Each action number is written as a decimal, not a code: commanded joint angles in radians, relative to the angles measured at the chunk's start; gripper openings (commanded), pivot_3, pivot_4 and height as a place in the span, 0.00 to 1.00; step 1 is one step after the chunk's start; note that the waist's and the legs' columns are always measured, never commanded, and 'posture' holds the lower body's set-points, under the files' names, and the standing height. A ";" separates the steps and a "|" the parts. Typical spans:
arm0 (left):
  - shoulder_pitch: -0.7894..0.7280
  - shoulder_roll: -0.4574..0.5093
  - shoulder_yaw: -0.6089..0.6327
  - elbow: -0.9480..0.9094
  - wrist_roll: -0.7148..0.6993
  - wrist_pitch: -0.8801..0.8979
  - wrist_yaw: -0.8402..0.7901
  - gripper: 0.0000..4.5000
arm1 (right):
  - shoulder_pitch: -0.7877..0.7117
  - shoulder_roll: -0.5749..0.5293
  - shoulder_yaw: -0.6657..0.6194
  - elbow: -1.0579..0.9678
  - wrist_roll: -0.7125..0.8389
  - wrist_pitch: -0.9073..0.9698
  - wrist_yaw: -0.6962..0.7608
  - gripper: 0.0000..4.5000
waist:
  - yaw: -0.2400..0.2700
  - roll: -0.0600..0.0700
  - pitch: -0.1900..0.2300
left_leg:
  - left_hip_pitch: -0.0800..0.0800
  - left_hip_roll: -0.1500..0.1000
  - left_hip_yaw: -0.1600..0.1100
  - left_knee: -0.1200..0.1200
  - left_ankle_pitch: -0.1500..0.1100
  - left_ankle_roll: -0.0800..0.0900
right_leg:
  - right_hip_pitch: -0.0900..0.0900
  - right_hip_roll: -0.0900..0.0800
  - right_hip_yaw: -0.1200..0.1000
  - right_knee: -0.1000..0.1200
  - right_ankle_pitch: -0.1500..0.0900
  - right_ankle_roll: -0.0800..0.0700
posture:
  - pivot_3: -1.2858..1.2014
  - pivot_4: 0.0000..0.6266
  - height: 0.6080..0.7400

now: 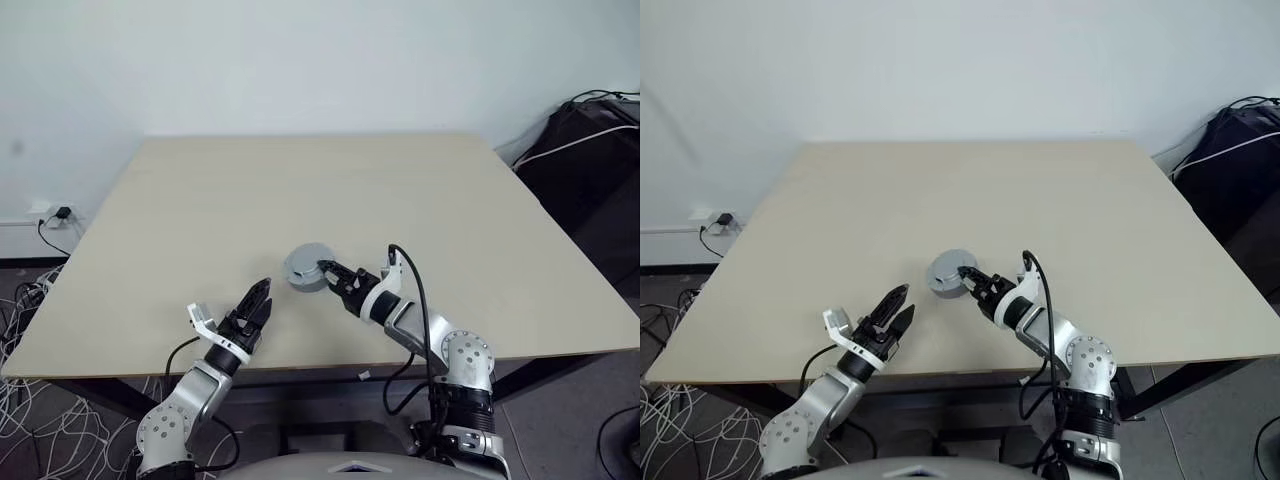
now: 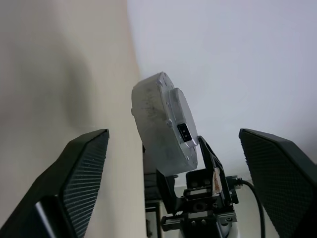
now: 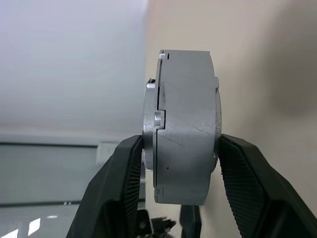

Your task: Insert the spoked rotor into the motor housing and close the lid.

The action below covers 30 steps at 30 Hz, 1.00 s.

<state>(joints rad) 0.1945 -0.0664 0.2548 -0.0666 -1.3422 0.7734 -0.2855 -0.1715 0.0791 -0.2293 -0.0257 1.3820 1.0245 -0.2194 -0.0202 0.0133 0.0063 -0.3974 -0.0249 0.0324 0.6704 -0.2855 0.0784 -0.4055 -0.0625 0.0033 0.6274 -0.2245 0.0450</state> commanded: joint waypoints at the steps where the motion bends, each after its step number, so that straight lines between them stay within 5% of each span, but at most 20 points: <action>1: 0.000 -0.099 -0.023 0.006 -0.058 -0.004 -0.007 1.00 | -0.003 0.098 0.041 -0.043 0.075 -0.020 0.012 0.47 | -0.001 0.000 0.000 | 0.000 0.000 0.000 0.000 0.000 0.000 | 0.000 0.000 0.000 0.000 0.000 0.000 | 0.52 0.00 1.00; 23: -0.036 -0.094 -0.067 0.068 -0.110 -0.057 -0.013 1.00 | 0.027 0.032 0.155 -0.035 0.191 0.016 -0.002 0.47 | -0.003 0.000 0.000 | 0.002 0.001 0.000 0.004 0.000 0.001 | 0.003 0.000 0.001 0.000 0.001 0.001 | 0.52 0.00 1.00; 26: -0.034 -0.091 -0.070 0.065 -0.112 -0.059 -0.018 0.88 | 0.027 0.032 0.157 -0.034 0.194 0.014 -0.006 0.47 | -0.003 -0.001 0.000 | 0.001 0.001 0.000 0.004 0.000 0.001 | 0.003 0.000 0.001 0.000 0.001 0.001 | 0.52 0.00 1.00; 30: -0.028 -0.090 -0.073 0.057 -0.117 -0.074 -0.028 0.60 | 0.030 0.032 0.153 -0.030 0.189 0.008 -0.011 0.47 | -0.003 -0.001 0.001 | 0.001 0.001 0.000 0.004 0.000 0.001 | 0.003 0.000 0.003 0.000 0.001 0.001 | 0.52 0.00 1.00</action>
<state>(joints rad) 0.1711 -0.0661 0.1880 0.0088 -1.4551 0.7095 -0.3065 -0.1210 0.0757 -0.0795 -0.0143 1.5166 1.0417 -0.2503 -0.0231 0.0126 0.0071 -0.3960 -0.0244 0.0323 0.6743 -0.2857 0.0793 -0.4027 -0.0627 0.0062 0.6274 -0.2236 0.0463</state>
